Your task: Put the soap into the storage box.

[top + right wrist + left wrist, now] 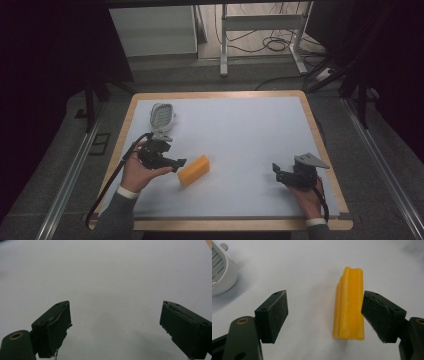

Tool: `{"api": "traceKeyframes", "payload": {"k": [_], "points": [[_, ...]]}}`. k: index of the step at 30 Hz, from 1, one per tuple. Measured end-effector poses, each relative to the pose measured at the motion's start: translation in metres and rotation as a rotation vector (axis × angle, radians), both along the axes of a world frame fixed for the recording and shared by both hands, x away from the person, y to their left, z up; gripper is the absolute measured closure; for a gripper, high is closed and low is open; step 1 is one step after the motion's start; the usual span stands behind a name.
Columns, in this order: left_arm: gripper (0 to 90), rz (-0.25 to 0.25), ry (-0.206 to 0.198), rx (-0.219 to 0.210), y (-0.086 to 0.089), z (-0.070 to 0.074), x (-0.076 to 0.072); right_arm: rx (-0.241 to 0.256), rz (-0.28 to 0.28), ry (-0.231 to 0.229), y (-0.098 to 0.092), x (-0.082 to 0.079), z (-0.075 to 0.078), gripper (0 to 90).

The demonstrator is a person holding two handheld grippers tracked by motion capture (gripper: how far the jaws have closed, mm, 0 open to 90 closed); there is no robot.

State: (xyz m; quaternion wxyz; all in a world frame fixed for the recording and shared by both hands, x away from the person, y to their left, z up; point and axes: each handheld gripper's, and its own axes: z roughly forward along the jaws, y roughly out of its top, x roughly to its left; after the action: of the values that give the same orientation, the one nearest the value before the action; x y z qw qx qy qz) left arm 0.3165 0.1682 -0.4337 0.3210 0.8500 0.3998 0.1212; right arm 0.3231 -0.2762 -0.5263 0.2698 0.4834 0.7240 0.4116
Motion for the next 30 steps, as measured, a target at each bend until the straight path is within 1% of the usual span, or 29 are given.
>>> {"api": "traceKeyframes", "payload": {"k": [5,6,7,10,12,15,19,20,26,27,30], "points": [[21.9,-0.017,0.007,0.008,-0.010,-0.002,0.003,0.000,0.001,0.001,0.000,0.000,0.000,10.3],[22.0,-0.021,-0.005,0.012,-0.011,-0.002,0.003,0.001,0.000,0.001,0.000,0.000,0.000,10.3],[22.2,-0.023,-0.009,0.006,-0.013,-0.002,0.003,0.001,0.000,0.000,0.000,0.000,0.000,10.3],[22.2,-0.029,-0.008,0.004,-0.015,-0.003,0.004,-0.001,0.001,-0.001,0.000,0.000,0.000,10.3],[22.3,-0.030,-0.002,0.008,-0.018,-0.003,0.004,-0.001,0.001,-0.001,0.000,0.000,0.000,10.3],[22.2,-0.048,-0.001,0.018,-0.024,-0.004,0.005,0.001,0.001,0.000,0.000,0.000,0.000,10.3],[22.0,-0.053,0.001,0.016,-0.029,-0.005,0.006,-0.002,0.001,-0.001,0.000,0.000,0.000,10.3],[22.0,-0.049,0.002,0.005,-0.030,-0.005,0.007,-0.002,0.001,-0.001,0.000,0.000,0.000,10.3],[22.0,-0.057,0.015,0.009,-0.035,-0.010,0.009,-0.005,0.002,0.001,0.000,0.000,0.000,10.3],[21.9,-0.060,0.023,0.020,-0.038,-0.012,0.009,-0.004,0.001,0.003,0.000,0.000,0.000,10.3],[21.6,-0.066,0.023,0.028,-0.041,-0.013,0.010,-0.005,0.000,0.002,0.000,0.000,0.000,10.3]]}}
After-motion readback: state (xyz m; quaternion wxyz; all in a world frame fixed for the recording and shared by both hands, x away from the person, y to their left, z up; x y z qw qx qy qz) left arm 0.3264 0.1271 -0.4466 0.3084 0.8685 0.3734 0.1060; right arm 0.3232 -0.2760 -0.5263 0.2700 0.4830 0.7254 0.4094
